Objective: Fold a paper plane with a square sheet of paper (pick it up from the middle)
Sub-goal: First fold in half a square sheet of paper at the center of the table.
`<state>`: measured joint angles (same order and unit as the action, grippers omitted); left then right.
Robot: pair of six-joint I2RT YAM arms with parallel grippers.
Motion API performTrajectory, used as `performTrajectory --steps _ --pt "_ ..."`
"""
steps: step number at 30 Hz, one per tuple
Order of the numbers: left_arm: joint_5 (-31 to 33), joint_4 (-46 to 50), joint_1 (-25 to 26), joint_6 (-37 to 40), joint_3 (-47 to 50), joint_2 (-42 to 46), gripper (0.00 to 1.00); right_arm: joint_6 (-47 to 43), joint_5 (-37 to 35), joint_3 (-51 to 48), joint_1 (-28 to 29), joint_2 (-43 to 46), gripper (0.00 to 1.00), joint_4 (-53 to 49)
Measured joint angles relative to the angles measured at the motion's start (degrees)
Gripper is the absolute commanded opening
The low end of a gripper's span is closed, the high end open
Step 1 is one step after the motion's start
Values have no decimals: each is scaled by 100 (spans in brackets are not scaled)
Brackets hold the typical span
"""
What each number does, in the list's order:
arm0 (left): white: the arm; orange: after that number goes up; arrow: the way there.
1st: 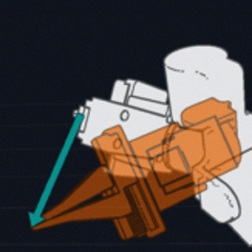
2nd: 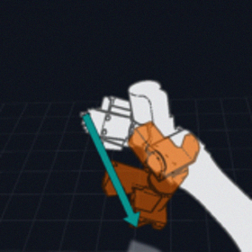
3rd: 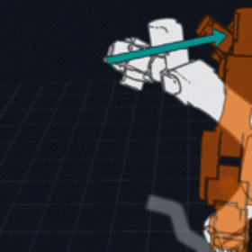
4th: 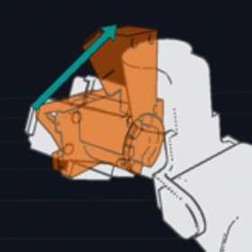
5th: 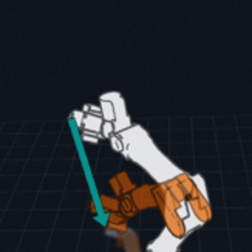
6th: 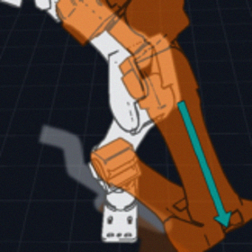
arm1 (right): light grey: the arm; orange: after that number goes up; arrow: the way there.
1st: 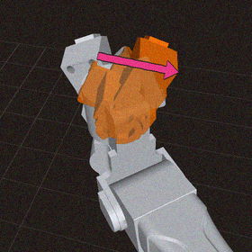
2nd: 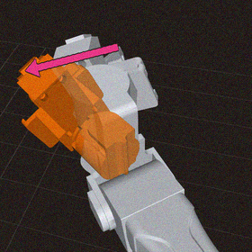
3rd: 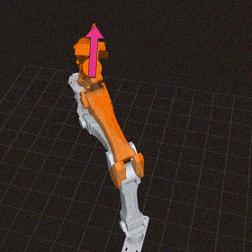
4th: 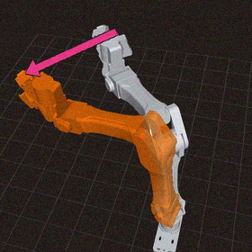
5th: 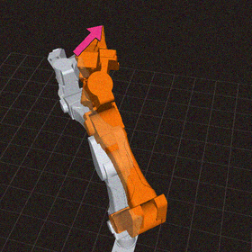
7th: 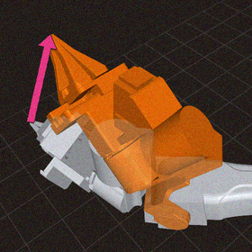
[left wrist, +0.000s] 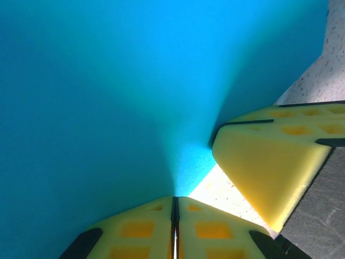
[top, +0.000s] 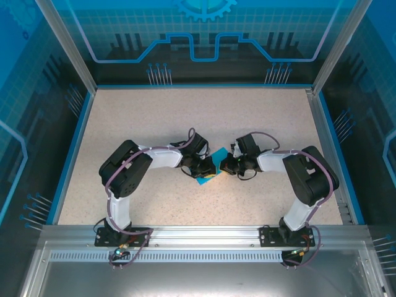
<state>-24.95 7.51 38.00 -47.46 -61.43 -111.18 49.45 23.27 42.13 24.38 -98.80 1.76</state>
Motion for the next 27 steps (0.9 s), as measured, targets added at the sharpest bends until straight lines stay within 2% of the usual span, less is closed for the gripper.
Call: performTrajectory --steps 11,27 --pt "-85 -817 -7 96 721 286 11 -85 -4 129 0 -44 3 -214" --pt "-85 -837 -7 260 1628 994 11 -177 20 332 0 -153 3 -498"
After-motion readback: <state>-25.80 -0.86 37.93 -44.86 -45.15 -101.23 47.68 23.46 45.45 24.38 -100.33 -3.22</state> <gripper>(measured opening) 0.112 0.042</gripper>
